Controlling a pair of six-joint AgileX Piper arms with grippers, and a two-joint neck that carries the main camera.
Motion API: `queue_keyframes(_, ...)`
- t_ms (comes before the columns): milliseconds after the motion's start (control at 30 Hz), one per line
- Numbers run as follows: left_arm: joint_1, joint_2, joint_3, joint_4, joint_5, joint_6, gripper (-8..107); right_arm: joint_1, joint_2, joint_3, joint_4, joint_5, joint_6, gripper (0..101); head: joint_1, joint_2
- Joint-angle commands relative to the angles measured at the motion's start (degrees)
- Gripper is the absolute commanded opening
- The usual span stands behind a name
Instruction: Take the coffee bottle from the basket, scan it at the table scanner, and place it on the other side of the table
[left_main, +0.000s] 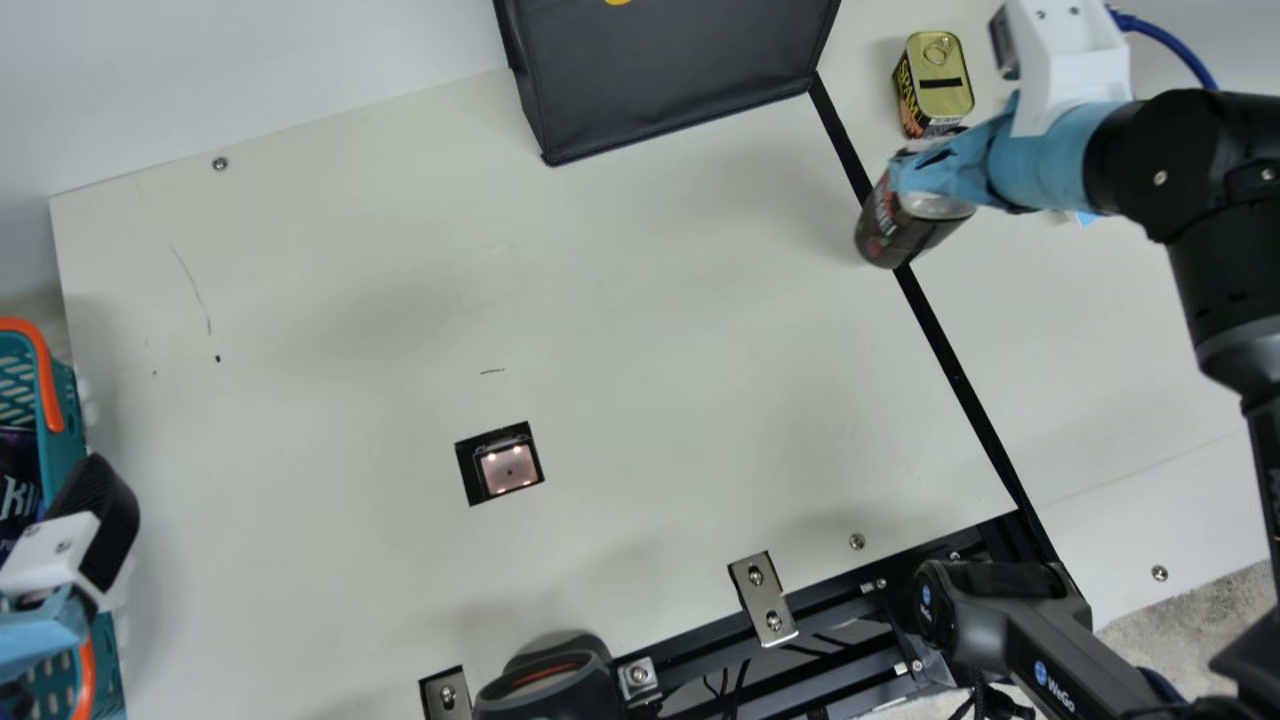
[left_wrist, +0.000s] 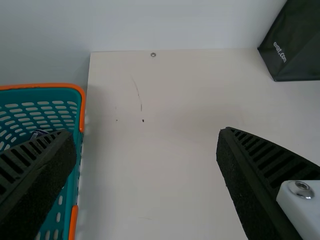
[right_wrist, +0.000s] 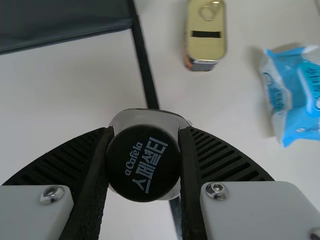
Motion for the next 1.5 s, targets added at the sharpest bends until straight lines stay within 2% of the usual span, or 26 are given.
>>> queue_keyframes(0, 0.0, 0.0, 0.0, 0.0, 0.0, 0.0, 90, -4.79, 1.26, -0.39, 0.92, -0.41, -2.14, 0, -1.57, -0.13)
queue_keyframes(333, 0.0, 0.0, 0.0, 0.0, 0.0, 0.0, 90, -11.25, 7.07, -2.87, 2.86, -3.43, -5.89, 0, -1.57, -0.13)
queue_keyframes(633, 0.0, 0.0, 0.0, 0.0, 0.0, 0.0, 90, -12.85, 11.29, -4.93, 3.21, -6.28, -5.77, 0, -1.57, -0.13)
queue_keyframes(900, 0.0, 0.0, 0.0, 0.0, 0.0, 0.0, 90, -12.92, 13.85, -5.22, 2.56, -8.18, -4.16, 0, -1.57, -0.13)
queue_keyframes(1467, 0.0, 0.0, 0.0, 0.0, 0.0, 0.0, 90, -12.34, 15.24, -5.86, 2.08, -8.6, -1.96, 57, -1.57, -0.13)
